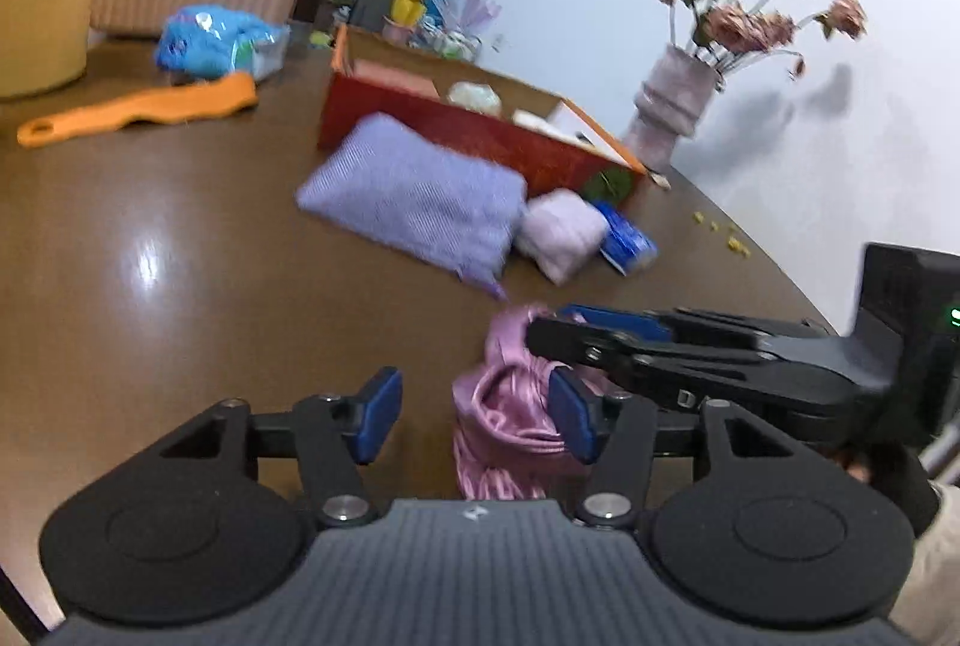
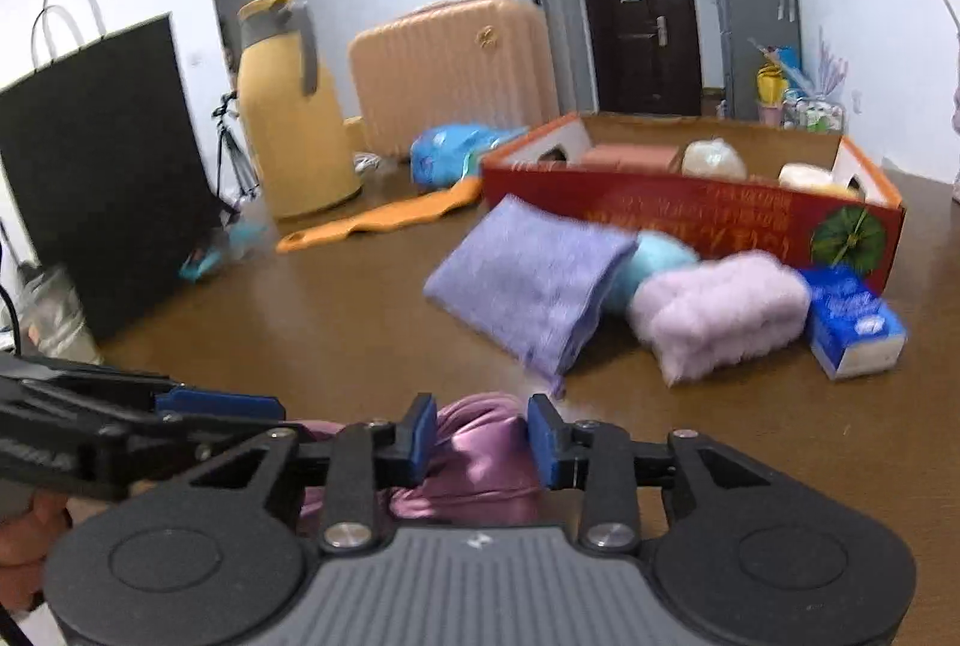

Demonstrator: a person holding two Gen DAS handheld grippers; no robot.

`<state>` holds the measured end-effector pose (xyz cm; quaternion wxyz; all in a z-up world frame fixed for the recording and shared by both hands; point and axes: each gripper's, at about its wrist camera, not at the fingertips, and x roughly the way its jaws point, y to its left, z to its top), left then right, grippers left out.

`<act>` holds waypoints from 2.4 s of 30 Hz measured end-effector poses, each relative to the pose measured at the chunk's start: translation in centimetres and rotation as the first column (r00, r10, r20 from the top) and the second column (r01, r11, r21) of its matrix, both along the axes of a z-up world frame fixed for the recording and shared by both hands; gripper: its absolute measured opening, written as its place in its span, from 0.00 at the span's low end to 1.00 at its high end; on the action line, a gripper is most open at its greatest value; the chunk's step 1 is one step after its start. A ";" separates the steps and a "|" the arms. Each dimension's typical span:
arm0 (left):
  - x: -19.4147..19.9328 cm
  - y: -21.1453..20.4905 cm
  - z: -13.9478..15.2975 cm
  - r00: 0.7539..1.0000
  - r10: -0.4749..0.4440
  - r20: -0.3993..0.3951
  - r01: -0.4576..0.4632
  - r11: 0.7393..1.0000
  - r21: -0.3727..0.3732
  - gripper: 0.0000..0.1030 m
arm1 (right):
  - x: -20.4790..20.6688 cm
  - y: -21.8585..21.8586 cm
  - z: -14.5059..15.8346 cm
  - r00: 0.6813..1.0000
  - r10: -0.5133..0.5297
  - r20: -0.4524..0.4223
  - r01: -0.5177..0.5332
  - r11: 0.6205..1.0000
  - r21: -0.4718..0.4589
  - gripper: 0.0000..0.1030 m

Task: Organize soft objects
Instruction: 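Grasp the pink satin cloth with the right gripper while the left grips it too, then carry the pink satin cloth into the box and open both grippers, then bring both grippers back over the purple cloth bag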

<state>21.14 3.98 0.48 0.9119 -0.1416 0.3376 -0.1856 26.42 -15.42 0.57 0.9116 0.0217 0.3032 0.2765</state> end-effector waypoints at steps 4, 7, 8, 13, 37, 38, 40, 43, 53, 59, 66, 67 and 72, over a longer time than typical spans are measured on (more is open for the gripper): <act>-1.0 -0.4 -1.5 0.999 -0.015 -0.053 0.015 1.000 0.015 0.67 | -1.5 -1.6 -1.1 0.999 -0.034 -0.039 0.036 0.998 0.058 0.34; -1.4 -1.7 -1.5 0.997 -0.062 -0.047 0.064 0.997 0.044 0.67 | -2.4 -2.3 -1.3 0.997 -0.061 -0.037 0.064 0.996 0.061 0.35; -1.4 -2.0 -1.4 0.996 -0.078 -0.040 0.080 0.996 0.047 0.66 | -2.7 -2.4 -1.3 0.997 -0.068 -0.036 0.070 0.996 0.059 0.35; -1.7 -3.5 -1.8 0.992 -0.127 -0.025 0.129 0.984 0.124 0.32 | -3.7 -3.2 -1.7 0.994 -0.089 -0.070 0.092 0.994 0.051 0.34; 25.6 -3.4 7.8 0.971 -0.197 0.133 0.169 0.965 0.200 0.22 | 20.2 -3.5 7.1 0.974 -0.226 0.012 0.222 0.964 0.145 0.17; 27.4 -3.5 7.3 0.978 -0.178 0.113 0.150 0.964 0.220 0.22 | 22.2 -3.0 6.6 0.974 -0.224 -0.015 0.224 0.966 0.129 0.17; 30.3 -3.5 5.8 0.987 -0.151 0.060 0.130 0.956 0.263 0.22 | 26.3 -1.8 5.3 0.972 -0.226 -0.070 0.232 0.968 0.096 0.17; 32.1 -4.0 3.4 0.992 -0.121 0.027 0.102 0.919 0.381 0.27 | 30.2 0.5 3.2 0.966 -0.230 -0.116 0.233 0.972 0.015 0.20; 30.8 -2.1 3.8 0.991 -0.116 0.065 0.083 0.921 0.380 0.48 | 30.8 1.5 2.6 0.975 -0.191 -0.117 0.191 0.981 -0.009 0.45; 27.2 -0.8 7.2 0.990 -0.057 0.128 0.006 0.928 0.372 0.53 | 26.0 -3.1 7.0 0.976 -0.216 -0.005 0.216 0.976 -0.014 0.58; 19.0 2.0 9.4 0.979 -0.025 0.203 -0.044 0.943 0.331 0.72 | 16.4 -11.6 9.1 0.951 -0.299 0.074 0.305 0.949 -0.081 0.69; 18.2 2.2 9.6 0.978 -0.021 0.206 -0.049 0.944 0.325 0.72 | 15.4 -12.6 9.1 0.944 -0.322 0.077 0.328 0.942 -0.078 0.73; 15.6 1.9 10.3 0.977 0.000 0.211 -0.067 0.948 0.311 0.73 | 11.6 -15.2 9.3 0.923 -0.374 0.088 0.380 0.923 -0.060 0.74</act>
